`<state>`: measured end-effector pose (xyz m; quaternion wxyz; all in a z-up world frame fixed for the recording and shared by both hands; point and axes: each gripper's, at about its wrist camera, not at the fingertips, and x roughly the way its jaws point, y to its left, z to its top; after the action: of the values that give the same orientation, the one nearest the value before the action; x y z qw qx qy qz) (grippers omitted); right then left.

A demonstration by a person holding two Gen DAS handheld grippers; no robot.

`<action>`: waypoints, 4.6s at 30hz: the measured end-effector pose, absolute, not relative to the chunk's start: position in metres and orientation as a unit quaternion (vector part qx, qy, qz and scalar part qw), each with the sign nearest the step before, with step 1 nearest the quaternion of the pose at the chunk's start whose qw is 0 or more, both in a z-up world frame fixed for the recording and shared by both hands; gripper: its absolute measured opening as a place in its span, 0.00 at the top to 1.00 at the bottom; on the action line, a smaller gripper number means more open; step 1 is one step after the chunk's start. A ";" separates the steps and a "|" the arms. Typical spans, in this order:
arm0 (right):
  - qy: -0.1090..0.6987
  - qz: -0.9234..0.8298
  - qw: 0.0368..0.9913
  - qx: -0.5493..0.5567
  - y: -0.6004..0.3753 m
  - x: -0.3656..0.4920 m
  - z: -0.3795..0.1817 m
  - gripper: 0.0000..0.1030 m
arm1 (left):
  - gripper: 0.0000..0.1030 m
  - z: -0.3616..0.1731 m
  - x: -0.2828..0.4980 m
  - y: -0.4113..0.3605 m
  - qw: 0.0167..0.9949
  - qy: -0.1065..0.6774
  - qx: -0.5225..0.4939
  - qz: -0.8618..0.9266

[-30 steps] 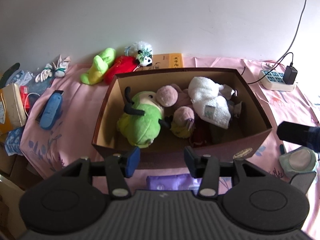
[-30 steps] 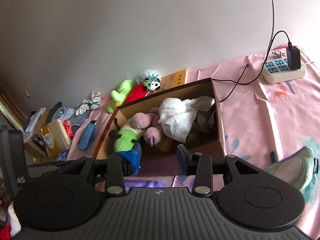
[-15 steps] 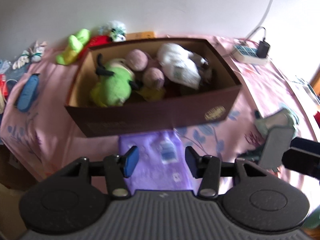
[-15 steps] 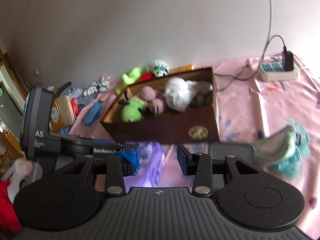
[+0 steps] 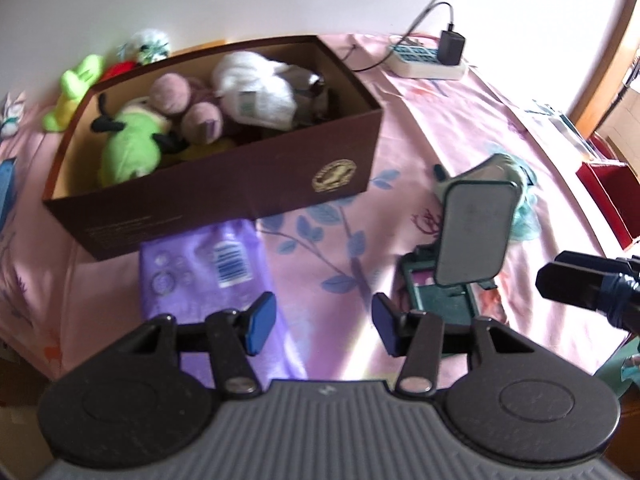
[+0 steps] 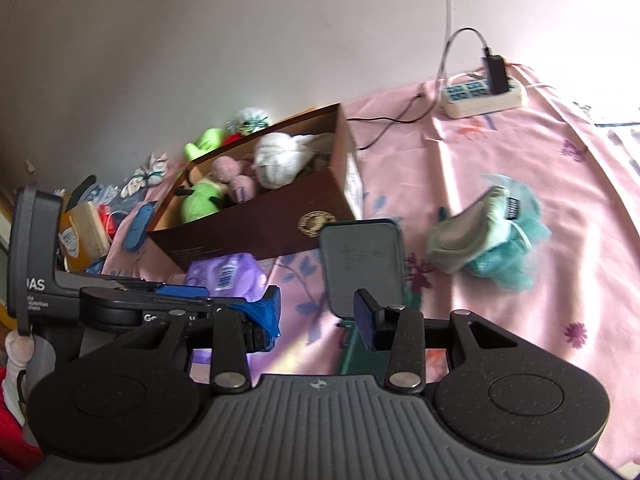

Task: Organize soft objects
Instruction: 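Withdraw both tools from the box toward the teal mesh sponge, then grasp the mint-green cloth with the left tool while the right tool grasps the teal mesh sponge, then lift and carry the cloth and sponge over the brown box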

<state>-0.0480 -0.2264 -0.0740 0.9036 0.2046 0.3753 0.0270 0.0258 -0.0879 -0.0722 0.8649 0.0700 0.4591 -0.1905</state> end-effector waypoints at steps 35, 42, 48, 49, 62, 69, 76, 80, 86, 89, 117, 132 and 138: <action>0.339 -0.098 0.865 0.357 -0.368 -0.051 -0.104 0.76 | 0.49 -0.031 0.036 -0.218 0.866 0.357 0.165 -0.307; 0.331 -0.110 0.860 0.372 -0.393 -0.057 -0.111 0.76 | 0.49 -0.052 0.041 -0.272 0.851 0.360 0.185 -0.334; 0.329 -0.123 0.852 0.388 -0.413 -0.062 -0.121 0.76 | 0.49 -0.073 0.049 -0.305 0.836 0.386 0.207 -0.331; 0.329 -0.124 0.851 0.390 -0.414 -0.062 -0.123 0.76 | 0.49 -0.078 0.048 -0.312 0.835 0.388 0.220 -0.324; 0.345 -0.108 0.840 0.406 -0.428 -0.054 -0.147 0.76 | 0.63 -0.113 0.050 -0.335 0.852 0.383 0.254 -0.250; 0.353 -0.097 0.833 0.414 -0.433 -0.046 -0.157 0.76 | 0.98 -0.106 0.052 -0.327 0.855 0.383 0.239 -0.256; 0.360 -0.078 0.832 0.415 -0.433 -0.035 -0.162 0.76 | 0.99 -0.086 0.044 -0.311 0.864 0.359 0.227 -0.272; 0.370 -0.067 0.830 0.411 -0.429 -0.023 -0.167 0.76 | 1.00 -0.070 0.052 -0.299 0.875 0.353 0.201 -0.264; 0.393 -0.051 0.827 0.400 -0.417 0.000 -0.179 0.76 | 1.00 -0.050 0.059 -0.283 0.892 0.340 0.154 -0.254; 0.403 -0.054 0.817 0.408 -0.413 0.012 -0.186 0.76 | 1.00 -0.044 0.064 -0.273 0.898 0.339 0.135 -0.246; 0.333 -0.038 0.856 0.394 -0.400 0.036 -0.122 0.98 | 1.00 0.002 0.082 -0.182 0.913 0.315 0.002 -0.260; 0.356 0.093 0.898 0.240 -0.269 0.142 -0.035 0.97 | 1.00 0.032 0.115 -0.034 0.953 0.266 -0.034 -0.141; 0.412 0.078 0.894 0.157 -0.223 0.182 -0.058 0.97 | 1.00 -0.001 0.139 0.001 0.941 0.304 -0.058 -0.133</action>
<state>0.1818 -0.2225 -0.0580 0.8943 0.1573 0.4115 0.0778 0.1387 0.0013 -0.0012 0.9415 -0.0583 0.3042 -0.1331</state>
